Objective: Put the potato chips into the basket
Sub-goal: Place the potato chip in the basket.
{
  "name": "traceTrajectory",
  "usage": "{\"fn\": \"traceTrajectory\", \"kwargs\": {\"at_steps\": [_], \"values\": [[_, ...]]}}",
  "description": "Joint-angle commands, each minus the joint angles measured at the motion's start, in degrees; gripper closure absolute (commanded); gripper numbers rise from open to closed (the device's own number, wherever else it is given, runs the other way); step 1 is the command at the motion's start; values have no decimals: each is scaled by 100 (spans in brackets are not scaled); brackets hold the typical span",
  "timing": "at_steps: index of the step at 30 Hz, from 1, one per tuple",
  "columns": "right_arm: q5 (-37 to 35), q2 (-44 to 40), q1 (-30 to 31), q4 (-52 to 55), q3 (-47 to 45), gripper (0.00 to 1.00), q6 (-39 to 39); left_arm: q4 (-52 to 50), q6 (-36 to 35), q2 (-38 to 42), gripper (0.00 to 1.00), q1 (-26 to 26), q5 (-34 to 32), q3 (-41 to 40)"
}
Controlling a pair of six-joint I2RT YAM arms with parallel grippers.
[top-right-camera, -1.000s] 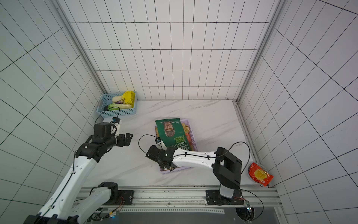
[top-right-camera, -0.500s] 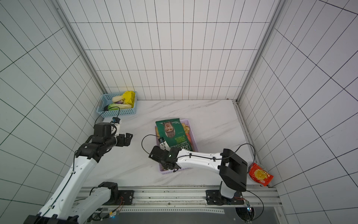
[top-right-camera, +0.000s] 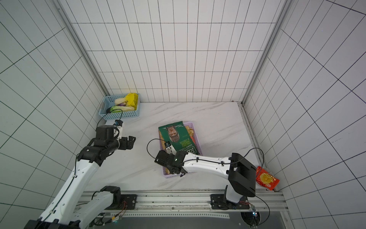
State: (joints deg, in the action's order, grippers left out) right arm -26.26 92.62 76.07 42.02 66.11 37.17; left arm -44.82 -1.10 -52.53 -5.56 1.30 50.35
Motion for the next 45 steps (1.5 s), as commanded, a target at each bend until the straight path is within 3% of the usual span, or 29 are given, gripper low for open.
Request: {"fn": "traceTrajectory", "kwargs": {"at_steps": [1,9,20,21,25,27,32,37,42,45], "values": [[-42,-80,89,592,262,100,134,105,-30,83,2,20,16,-42],[198,152,366,1260,685,100,535,107,-39,107,2,20,40,-42],[584,693,738,1297,1190,100,766,105,-48,156,2,20,60,-48],[549,709,734,1293,1187,98,774,105,-48,153,2,20,61,-49],[498,519,610,1284,1240,66,668,105,-48,156,2,25,65,-45],[553,278,475,1218,1249,58,522,106,-52,145,2,22,71,-51],[1301,-737,-345,589,927,56,-148,105,-57,121,2,20,74,-60],[2667,-1471,-1995,-268,300,53,-799,80,-113,135,2,22,237,-69],[4238,-1106,-3397,-1046,26,48,-1082,79,-145,168,2,14,341,-81],[4672,-624,-3881,-1272,224,49,-1300,87,-145,173,2,13,318,-82]]}}
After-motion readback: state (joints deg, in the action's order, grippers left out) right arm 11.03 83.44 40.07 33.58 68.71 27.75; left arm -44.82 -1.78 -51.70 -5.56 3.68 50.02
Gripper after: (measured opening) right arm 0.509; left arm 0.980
